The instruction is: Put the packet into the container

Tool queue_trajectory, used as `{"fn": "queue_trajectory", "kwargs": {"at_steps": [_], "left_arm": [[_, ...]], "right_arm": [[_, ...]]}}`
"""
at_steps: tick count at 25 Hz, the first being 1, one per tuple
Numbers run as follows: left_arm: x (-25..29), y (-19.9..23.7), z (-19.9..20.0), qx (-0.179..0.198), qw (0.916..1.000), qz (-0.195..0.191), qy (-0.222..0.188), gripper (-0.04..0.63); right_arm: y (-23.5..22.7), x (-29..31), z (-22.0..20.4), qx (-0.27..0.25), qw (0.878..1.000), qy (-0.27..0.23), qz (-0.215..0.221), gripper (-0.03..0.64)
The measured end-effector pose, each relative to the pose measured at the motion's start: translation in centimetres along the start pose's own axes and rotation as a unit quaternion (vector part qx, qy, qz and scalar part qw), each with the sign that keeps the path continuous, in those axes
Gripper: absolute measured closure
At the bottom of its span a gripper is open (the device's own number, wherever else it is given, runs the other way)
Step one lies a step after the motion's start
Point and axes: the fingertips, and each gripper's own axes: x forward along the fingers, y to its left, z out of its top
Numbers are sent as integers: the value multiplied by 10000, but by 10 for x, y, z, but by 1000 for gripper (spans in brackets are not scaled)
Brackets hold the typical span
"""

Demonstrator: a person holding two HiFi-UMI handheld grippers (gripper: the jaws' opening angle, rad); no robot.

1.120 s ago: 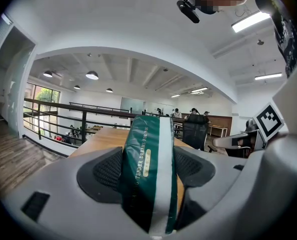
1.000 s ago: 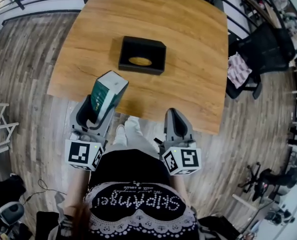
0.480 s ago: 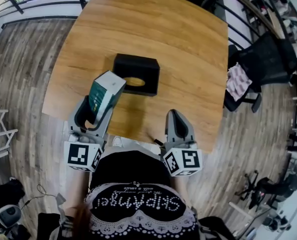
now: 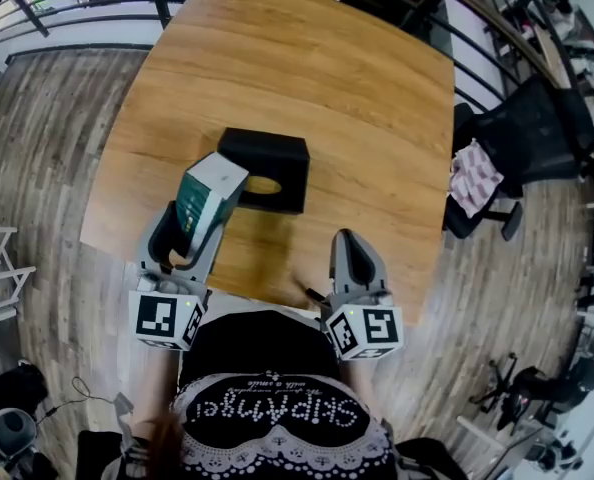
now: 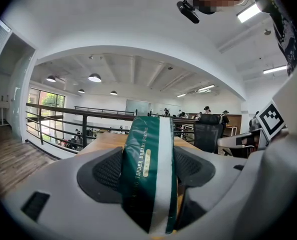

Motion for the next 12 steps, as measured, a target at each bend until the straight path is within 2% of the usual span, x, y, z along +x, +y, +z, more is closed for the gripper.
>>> {"fn": "queue_trajectory", "kwargs": {"at_steps": [12], "left_arm": [[10,0,19,132,9997,-141,-131,251]], "right_arm": [[-2,1,14,75,9998,-147,-102,580]]}}
